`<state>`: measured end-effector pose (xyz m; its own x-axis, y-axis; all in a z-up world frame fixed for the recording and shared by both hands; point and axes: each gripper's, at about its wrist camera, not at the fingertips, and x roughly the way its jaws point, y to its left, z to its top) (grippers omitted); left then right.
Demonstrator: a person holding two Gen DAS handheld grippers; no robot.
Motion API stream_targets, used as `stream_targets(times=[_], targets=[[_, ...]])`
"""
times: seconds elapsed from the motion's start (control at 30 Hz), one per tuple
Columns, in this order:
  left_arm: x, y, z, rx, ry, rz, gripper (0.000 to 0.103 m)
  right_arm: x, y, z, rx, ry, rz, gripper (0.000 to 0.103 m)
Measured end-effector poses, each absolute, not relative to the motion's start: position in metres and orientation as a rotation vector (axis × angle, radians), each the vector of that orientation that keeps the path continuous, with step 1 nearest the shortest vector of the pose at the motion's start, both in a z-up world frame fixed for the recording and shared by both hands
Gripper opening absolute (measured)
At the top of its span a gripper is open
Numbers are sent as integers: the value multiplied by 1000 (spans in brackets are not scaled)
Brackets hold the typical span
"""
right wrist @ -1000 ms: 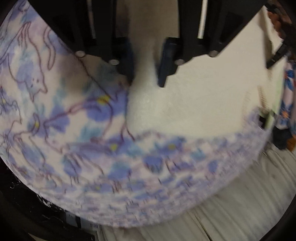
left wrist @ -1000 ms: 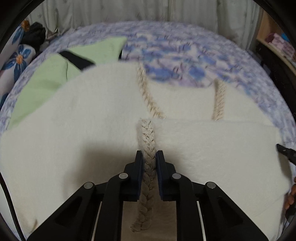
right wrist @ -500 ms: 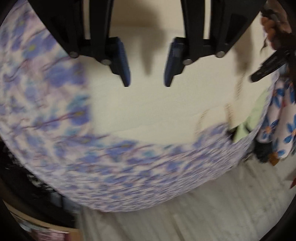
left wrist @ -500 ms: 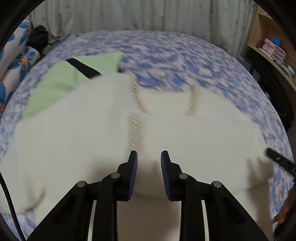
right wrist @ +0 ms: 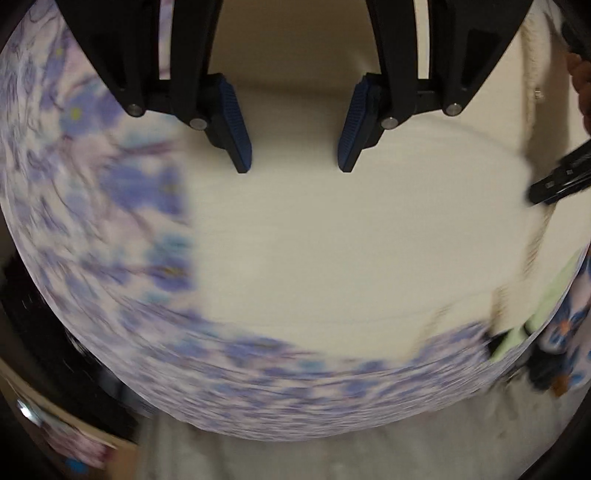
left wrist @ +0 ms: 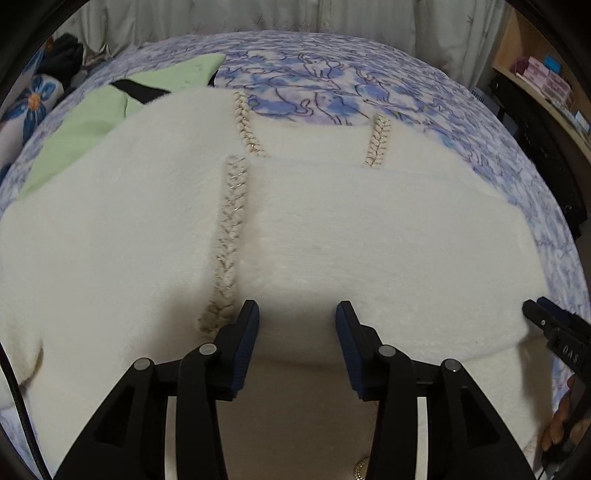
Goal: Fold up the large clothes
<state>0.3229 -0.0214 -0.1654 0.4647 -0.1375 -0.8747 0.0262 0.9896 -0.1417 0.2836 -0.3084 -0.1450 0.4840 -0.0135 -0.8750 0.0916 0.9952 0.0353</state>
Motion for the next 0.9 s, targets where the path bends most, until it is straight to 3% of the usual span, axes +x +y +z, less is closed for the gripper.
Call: stream_targets(times=[0.07, 0.2, 0.4, 0.47, 0.57, 0.67, 0.9], targets=[[326, -21, -166, -121, 1083, -98, 42, 281, -316, -142, 83, 1067, -81, 18], [327, -25, -166, -110, 1080, -87, 42, 280, -315, -140, 80, 1069, -99, 18], [324, -30, -163, -85, 1085, -82, 51, 282, -310, -140, 89, 1087, -124, 26], [321, -29, -161, -92, 1088, -83, 66, 280, -311, -138, 121, 1092, -120, 30], [312, -29, -155, -96, 1077, -79, 77, 273, -310, -133, 166, 1093, -111, 39], [303, -27, -149, -101, 1078, -78, 78, 263, -307, -125, 198, 1088, -105, 46], [278, -22, -135, -114, 1071, -64, 78, 237, -298, -114, 252, 1079, -78, 46]])
